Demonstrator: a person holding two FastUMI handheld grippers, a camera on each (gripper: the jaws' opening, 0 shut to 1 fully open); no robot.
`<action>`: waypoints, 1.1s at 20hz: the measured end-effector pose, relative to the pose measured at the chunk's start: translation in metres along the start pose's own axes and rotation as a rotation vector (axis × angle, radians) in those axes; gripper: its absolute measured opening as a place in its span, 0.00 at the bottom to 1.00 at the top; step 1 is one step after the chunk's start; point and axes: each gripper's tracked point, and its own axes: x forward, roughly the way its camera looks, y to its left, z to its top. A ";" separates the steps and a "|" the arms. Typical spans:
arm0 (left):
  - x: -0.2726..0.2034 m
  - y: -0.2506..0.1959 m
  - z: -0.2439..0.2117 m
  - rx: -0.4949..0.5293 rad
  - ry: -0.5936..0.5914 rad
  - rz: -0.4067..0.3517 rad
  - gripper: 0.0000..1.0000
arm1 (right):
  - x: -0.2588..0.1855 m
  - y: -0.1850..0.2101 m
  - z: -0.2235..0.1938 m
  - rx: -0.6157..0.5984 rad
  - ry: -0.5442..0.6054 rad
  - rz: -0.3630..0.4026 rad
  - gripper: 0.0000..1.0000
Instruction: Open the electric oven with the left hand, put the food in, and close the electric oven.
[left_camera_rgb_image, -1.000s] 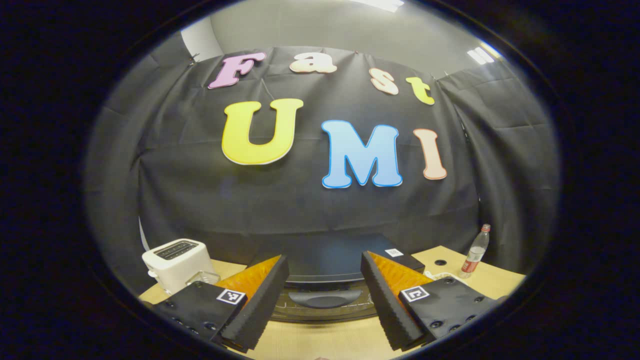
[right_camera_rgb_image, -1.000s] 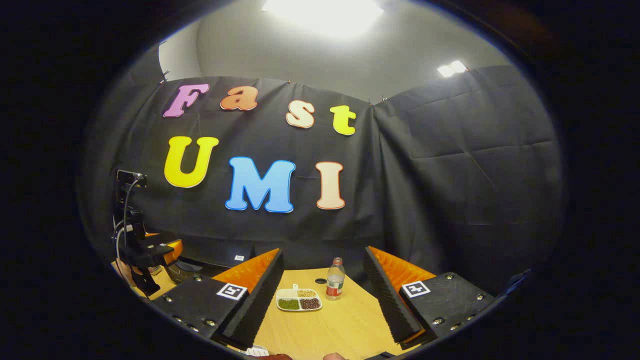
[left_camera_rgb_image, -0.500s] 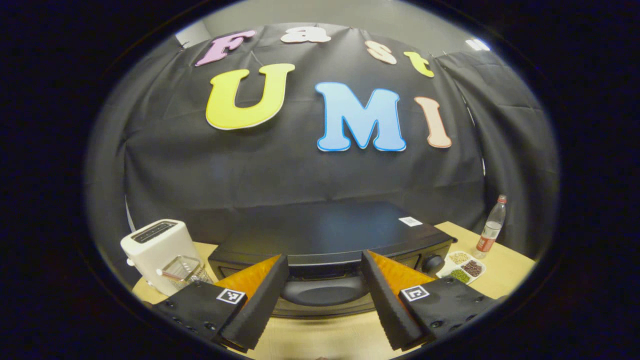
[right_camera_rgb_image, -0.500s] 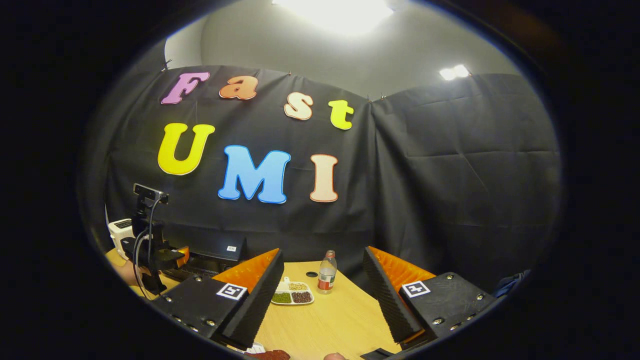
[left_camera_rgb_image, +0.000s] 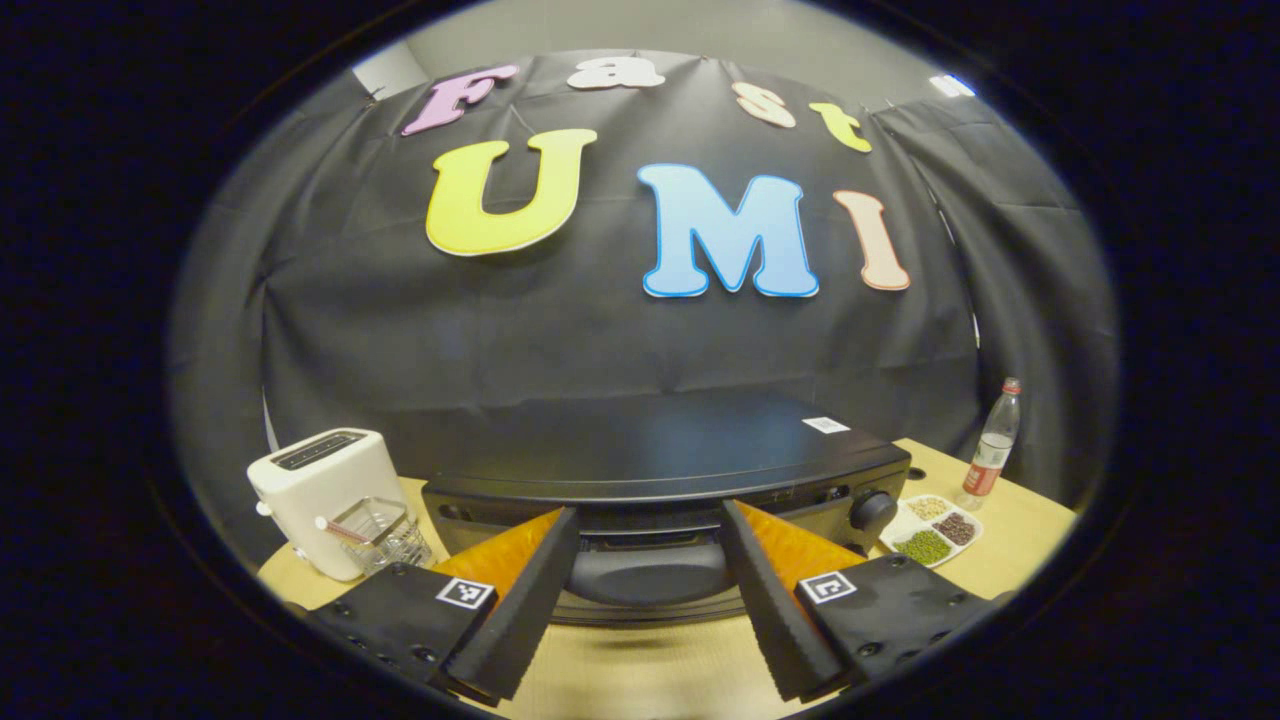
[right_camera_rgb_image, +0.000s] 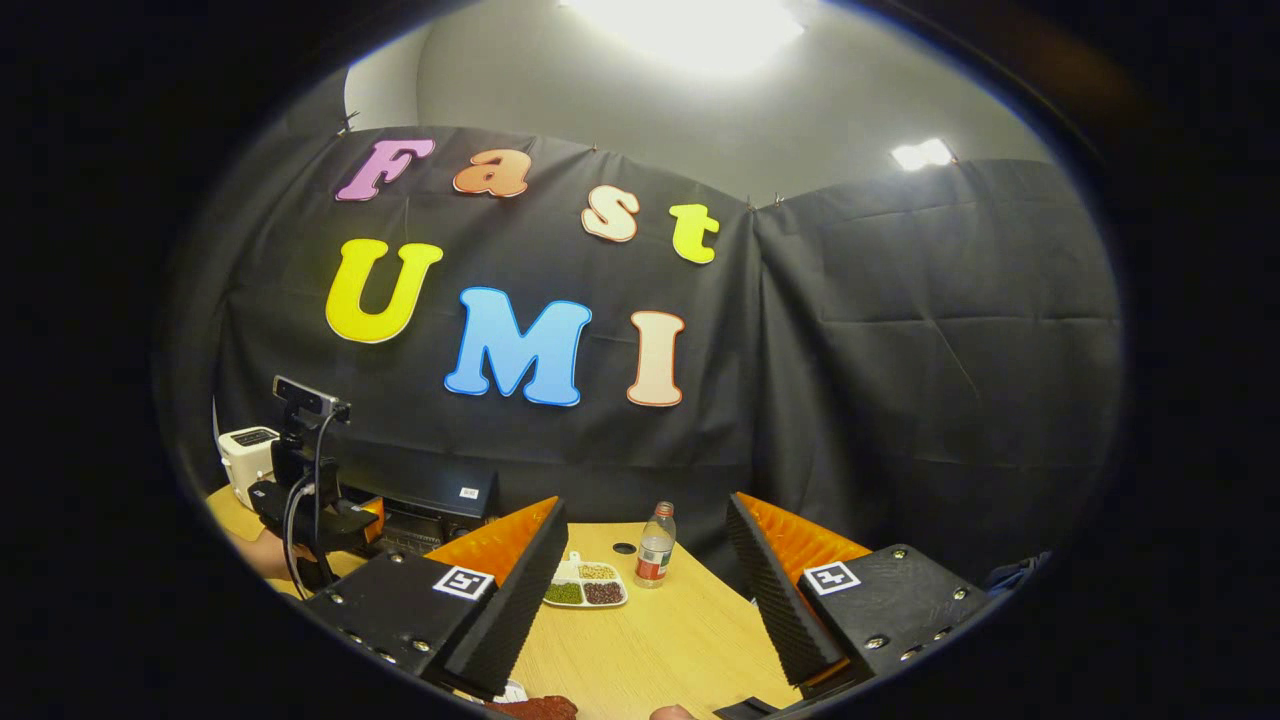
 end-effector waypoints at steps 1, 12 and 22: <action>-0.005 0.000 -0.001 -0.001 -0.002 -0.002 0.99 | -0.001 0.000 0.000 -0.002 -0.002 0.005 0.97; -0.054 -0.005 -0.042 0.013 0.070 -0.016 0.95 | -0.012 0.013 -0.001 -0.009 -0.002 0.075 0.97; -0.080 -0.008 -0.075 0.037 0.124 -0.004 0.95 | -0.016 0.012 -0.008 -0.013 0.015 0.101 0.97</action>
